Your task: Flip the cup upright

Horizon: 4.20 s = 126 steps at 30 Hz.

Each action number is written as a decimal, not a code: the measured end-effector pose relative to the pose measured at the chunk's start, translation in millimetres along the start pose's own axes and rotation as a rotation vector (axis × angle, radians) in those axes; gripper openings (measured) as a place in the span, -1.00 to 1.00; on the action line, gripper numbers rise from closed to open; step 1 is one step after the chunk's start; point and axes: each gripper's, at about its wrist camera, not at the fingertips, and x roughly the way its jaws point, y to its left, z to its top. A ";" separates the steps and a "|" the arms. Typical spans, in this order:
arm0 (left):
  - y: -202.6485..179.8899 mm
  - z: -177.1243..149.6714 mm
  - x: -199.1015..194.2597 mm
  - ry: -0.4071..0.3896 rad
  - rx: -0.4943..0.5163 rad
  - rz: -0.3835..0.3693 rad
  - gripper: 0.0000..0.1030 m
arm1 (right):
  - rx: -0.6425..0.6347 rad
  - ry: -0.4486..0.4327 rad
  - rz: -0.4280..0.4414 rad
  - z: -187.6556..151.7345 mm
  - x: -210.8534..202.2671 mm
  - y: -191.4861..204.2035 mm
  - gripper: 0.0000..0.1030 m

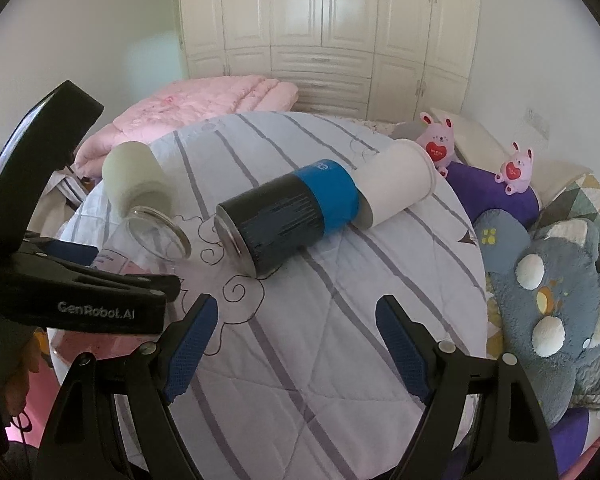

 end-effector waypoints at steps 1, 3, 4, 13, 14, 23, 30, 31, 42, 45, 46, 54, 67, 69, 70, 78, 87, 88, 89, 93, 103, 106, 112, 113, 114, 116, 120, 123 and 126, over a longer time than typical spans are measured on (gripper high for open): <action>-0.4 0.6 1.7 0.007 -0.002 -0.016 0.51 | 0.001 0.006 0.003 -0.1 1.8 -0.6 0.60; -0.1 1.7 2.0 0.008 0.005 -0.030 0.42 | 0.004 0.012 0.009 -0.2 4.1 -1.5 0.60; -0.9 1.6 0.6 0.001 0.009 -0.025 0.42 | 0.005 0.016 0.014 -0.2 5.2 -1.8 0.60; 7.5 3.9 -24.1 -0.111 -0.016 -0.047 0.41 | 0.009 0.029 0.057 -0.3 7.3 -1.4 0.60; 8.7 4.3 -29.7 -0.135 -0.020 -0.049 0.41 | 0.014 0.032 0.065 -0.5 7.4 -1.2 0.60; 11.0 22.9 -51.8 -0.258 -0.013 -0.050 0.40 | 0.026 0.033 0.106 0.8 8.4 3.5 0.60; 10.9 37.4 -56.0 -0.327 -0.023 -0.028 0.39 | 0.010 0.032 0.199 5.6 12.9 11.7 0.60; 10.5 38.3 -56.0 -0.329 -0.024 -0.035 0.39 | 0.003 0.031 0.215 6.5 13.5 14.1 0.60; 7.3 56.9 -49.6 -0.354 -0.017 -0.012 0.39 | 0.000 0.008 0.188 24.7 37.6 27.9 0.60; 7.6 61.0 -48.1 -0.368 -0.028 -0.019 0.38 | 0.007 0.009 0.192 31.2 41.0 26.0 0.60; 7.4 62.8 -47.4 -0.370 -0.032 -0.023 0.38 | 0.005 0.009 0.192 32.9 42.1 26.3 0.60; 2.4 66.4 -42.7 -0.370 -0.013 -0.034 0.38 | -0.005 0.014 0.191 37.5 51.1 32.3 0.61; 2.1 53.1 -40.5 -0.363 0.012 -0.050 0.39 | -0.007 0.009 0.155 34.3 50.1 33.0 0.61; 0.9 52.0 -41.8 -0.362 0.022 -0.055 0.39 | -0.007 0.004 0.150 34.1 48.0 32.9 0.61; -0.1 51.3 -42.2 -0.363 0.028 -0.049 0.41 | -0.009 0.003 0.146 33.8 47.0 33.2 0.61; -2.5 44.2 -52.8 -0.387 0.054 -0.028 0.96 | -0.007 -0.008 0.134 31.0 36.9 34.3 0.61; 2.5 25.9 -66.9 -0.401 0.048 -0.028 0.98 | -0.008 -0.039 0.121 32.2 19.0 34.8 0.61; 2.2 23.1 -70.2 -0.410 0.050 -0.026 0.98 | -0.009 -0.042 0.120 31.9 16.6 35.5 0.61; 3.4 20.5 -73.7 -0.419 0.050 -0.024 0.98 | -0.010 -0.050 0.119 31.2 12.7 36.6 0.61; 6.2 8.6 -88.1 -0.448 0.048 -0.025 0.98 | -0.015 -0.065 0.115 32.1 4.4 38.0 0.61; 15.1 -28.7 -121.9 -0.527 0.048 -0.019 0.99 | -0.028 -0.124 0.103 22.8 -26.7 41.8 0.61; 16.4 -41.3 -131.7 -0.577 0.043 -0.018 0.99 | -0.018 -0.144 0.094 18.6 -36.2 40.6 0.61; 15.8 -64.4 -147.7 -0.689 0.039 -0.017 0.99 | -0.005 -0.210 0.061 10.4 -59.2 39.1 0.61; 15.7 -68.8 -150.0 -0.711 0.035 -0.007 0.99 | -0.003 -0.223 0.053 8.9 -63.3 38.1 0.61; 15.8 -73.0 -151.9 -0.732 0.035 0.002 0.99 | 0.000 -0.239 0.043 6.9 -68.3 37.0 0.61; 16.3 -80.0 -154.9 -0.761 0.027 0.014 0.99 | 0.002 -0.272 0.021 3.4 -75.9 35.0 0.61; 14.2 -89.8 -156.6 -0.777 0.030 0.016 1.00 | 0.011 -0.323 -0.020 0.7 -88.3 28.3 0.61; 13.5 -92.4 -159.5 -0.763 0.015 0.000 1.00 | -0.002 -0.355 -0.076 -0.6 -96.5 27.2 0.62; 12.3 -95.5 -162.9 -0.773 0.005 0.018 1.00 | -0.008 -0.376 -0.100 -0.8 -101.4 25.9 0.63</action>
